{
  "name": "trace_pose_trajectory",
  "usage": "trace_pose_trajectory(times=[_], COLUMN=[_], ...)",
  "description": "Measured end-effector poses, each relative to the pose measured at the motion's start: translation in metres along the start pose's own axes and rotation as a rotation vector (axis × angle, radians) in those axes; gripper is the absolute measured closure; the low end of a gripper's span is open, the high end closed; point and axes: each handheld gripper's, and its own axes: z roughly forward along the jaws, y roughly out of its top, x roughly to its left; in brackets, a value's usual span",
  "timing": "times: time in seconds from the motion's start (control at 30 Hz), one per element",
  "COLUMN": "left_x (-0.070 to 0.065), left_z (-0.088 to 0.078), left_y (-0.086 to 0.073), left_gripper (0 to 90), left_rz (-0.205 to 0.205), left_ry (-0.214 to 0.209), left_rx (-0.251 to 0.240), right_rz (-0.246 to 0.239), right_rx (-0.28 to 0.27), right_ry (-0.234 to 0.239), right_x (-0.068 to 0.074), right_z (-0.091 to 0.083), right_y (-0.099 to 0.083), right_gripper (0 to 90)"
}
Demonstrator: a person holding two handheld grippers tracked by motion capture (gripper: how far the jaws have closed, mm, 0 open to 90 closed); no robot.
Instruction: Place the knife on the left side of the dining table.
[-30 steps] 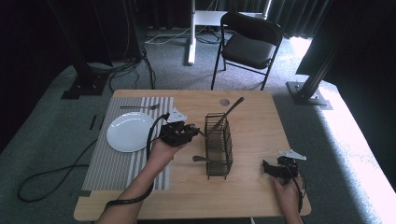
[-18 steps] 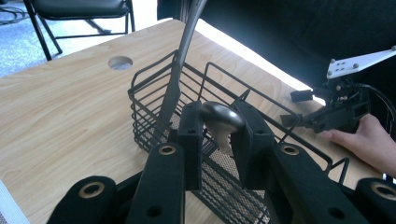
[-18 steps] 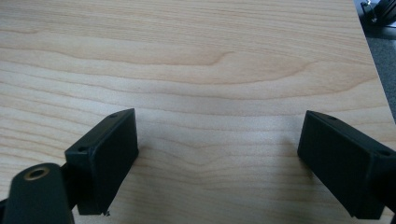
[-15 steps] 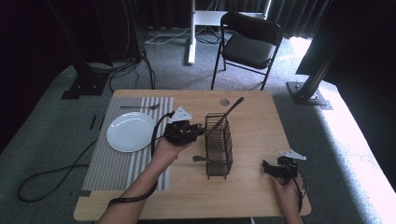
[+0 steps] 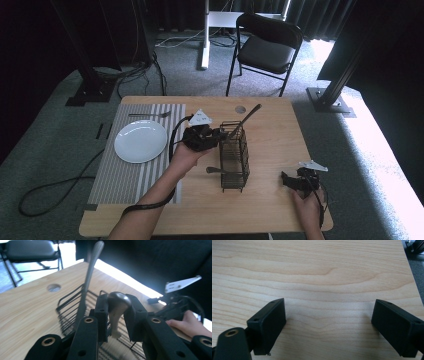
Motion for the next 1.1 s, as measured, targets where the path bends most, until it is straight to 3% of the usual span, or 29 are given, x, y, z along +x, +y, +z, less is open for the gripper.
trace_pose_trajectory(times=[0.2,0.8,0.87,1.1], left_x=[0.001,-0.003,-0.003,-0.006], left_z=[0.004,0.021,0.023,0.030], left_y=[0.002,0.002,0.002,0.006], left_gripper=[73.8,73.2,72.7,72.3], left_rz=[-0.002,0.061,0.061,0.083], left_ry=[-0.011,-0.082,-0.109,-0.121], left_rx=[-0.013,-0.102,-0.104,-0.093], right_rz=[0.000,0.001,0.001,0.001], right_rx=[0.000,0.000,0.000,0.000], right_ry=[0.000,0.000,0.000,0.001], right_x=[0.000,0.000,0.000,0.000], right_z=[0.000,0.000,0.000,0.000], right_y=[0.000,0.000,0.000,0.000], right_gripper=[11.6,11.6,11.6,11.6])
